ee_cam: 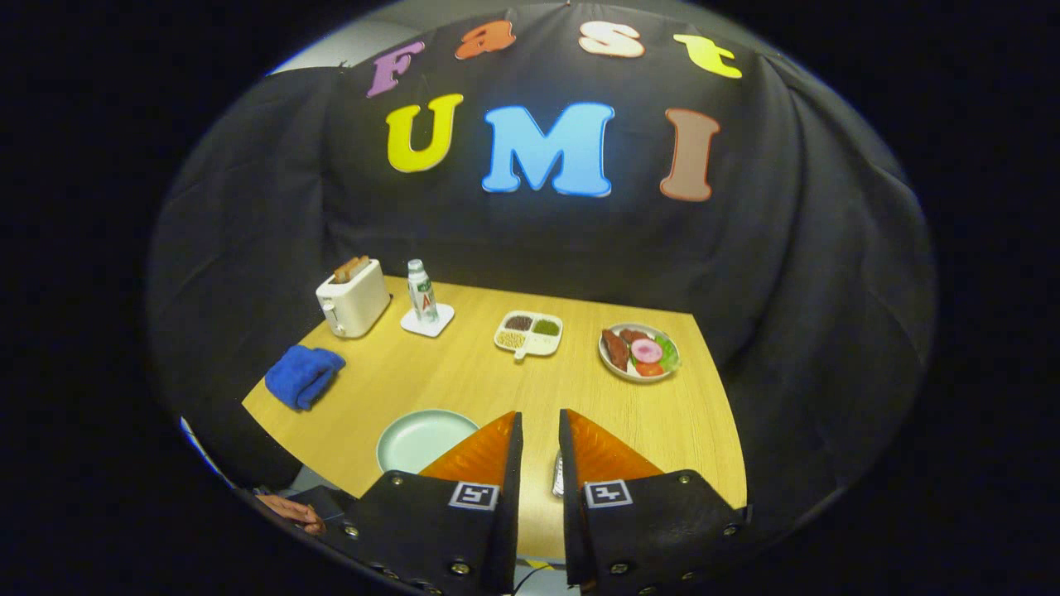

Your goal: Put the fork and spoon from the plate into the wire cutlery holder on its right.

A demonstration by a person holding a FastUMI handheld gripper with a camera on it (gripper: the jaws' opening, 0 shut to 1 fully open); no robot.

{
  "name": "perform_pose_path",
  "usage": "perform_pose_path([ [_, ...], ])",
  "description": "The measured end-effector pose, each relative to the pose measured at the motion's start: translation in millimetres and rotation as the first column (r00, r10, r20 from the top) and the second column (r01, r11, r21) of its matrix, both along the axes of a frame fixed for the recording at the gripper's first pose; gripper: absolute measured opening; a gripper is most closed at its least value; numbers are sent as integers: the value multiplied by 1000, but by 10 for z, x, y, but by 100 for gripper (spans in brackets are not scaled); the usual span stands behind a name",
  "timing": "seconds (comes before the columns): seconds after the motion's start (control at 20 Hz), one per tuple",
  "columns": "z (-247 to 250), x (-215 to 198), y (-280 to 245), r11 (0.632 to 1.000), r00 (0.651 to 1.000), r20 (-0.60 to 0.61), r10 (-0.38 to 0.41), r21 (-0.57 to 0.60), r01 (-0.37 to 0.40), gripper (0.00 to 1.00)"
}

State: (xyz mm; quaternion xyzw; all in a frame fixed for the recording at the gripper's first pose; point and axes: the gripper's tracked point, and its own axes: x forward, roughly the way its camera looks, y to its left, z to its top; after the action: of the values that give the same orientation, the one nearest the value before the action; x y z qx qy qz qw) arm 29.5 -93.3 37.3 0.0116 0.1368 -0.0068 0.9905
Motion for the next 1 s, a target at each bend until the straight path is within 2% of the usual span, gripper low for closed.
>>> perform_pose_path([
  [0.15,197,-137,317,1000,991,134,-20,-1,20,26],
  [0.25,281,-200,478,1000,981,193,-26,-9,29,71],
  [0.4,467,-273,567,997,956,285,-62,-30,74,71],
  [0.45,515,-280,599,995,945,319,-76,-37,92,74],
  [0.5,557,-288,609,990,931,352,-95,-61,124,87],
  [0.6,560,-267,672,981,912,392,-120,-94,170,89],
  [0.65,484,-251,770,982,915,383,-130,-81,173,90],
  [0.8,245,-189,1127,993,940,323,-108,-2,114,89],
  [1.0,152,-74,1362,996,939,335,-75,-20,86,90],
])
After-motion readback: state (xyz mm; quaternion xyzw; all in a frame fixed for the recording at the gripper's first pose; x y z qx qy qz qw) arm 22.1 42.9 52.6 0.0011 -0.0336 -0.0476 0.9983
